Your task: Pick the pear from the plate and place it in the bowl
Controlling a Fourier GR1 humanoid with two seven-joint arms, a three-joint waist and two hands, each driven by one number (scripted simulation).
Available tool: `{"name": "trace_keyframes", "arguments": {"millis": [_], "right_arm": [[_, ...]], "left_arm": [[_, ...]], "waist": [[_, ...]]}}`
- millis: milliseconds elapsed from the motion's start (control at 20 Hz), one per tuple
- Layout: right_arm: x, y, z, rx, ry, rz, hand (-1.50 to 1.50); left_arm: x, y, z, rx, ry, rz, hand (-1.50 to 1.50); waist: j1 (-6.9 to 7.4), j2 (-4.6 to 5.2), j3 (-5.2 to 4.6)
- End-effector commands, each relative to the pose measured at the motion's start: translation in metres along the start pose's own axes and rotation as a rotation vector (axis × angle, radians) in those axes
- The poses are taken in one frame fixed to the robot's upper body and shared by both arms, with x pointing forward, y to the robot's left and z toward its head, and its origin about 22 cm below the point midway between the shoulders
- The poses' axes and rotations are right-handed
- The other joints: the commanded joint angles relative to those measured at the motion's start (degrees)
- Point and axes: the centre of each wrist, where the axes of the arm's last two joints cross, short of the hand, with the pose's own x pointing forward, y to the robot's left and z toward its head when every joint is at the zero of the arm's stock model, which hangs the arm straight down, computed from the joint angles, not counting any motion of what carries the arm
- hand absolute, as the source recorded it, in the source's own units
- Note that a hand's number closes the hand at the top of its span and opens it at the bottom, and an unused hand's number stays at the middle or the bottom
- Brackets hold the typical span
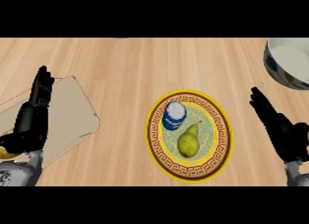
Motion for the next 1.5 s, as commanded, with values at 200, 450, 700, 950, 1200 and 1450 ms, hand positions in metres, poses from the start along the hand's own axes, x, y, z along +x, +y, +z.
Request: {"name": "trace_keyframes", "arguments": {"millis": [200,450,700,950,1200,1450], "right_arm": [[0.095,0.13,-0.041,0.26,-0.14,-0.447,-1.5],[0.085,0.149,-0.045,-0.185,-0.191,-0.065,-1.5],[0.128,0.215,-0.023,-0.126,-0.233,0.062,-1.5],[0.166,0.174,-0.033,-0.11,-0.087,0.357,-1.5],[0.214,0.15,-0.026,-0.084,0.077,0.511,-1.5],[0.229,0.143,-0.03,0.154,0.254,0.678,-1.5]], "left_arm": [[0.016,0.02,-0.036,0.005,-0.023,0.097,0.0],[0.017,0.028,-0.037,-0.01,0.042,0.144,0.0],[0.011,0.061,-0.037,-0.009,0.065,0.156,0.0],[0.013,0.056,-0.041,0.023,0.094,0.164,0.0],[0.003,0.066,-0.033,0.006,0.093,0.144,0.0],[0.01,0.068,-0.043,0.036,0.069,0.139,0.0]], "waist": [[3.41,-0.94,0.65],[1.11,-2.22,0.34],[-0.28,-2.47,0.46],[-1.77,-2.81,0.5],[-1.85,-2.73,0.52],[-1.58,-2.43,0.51]]}}
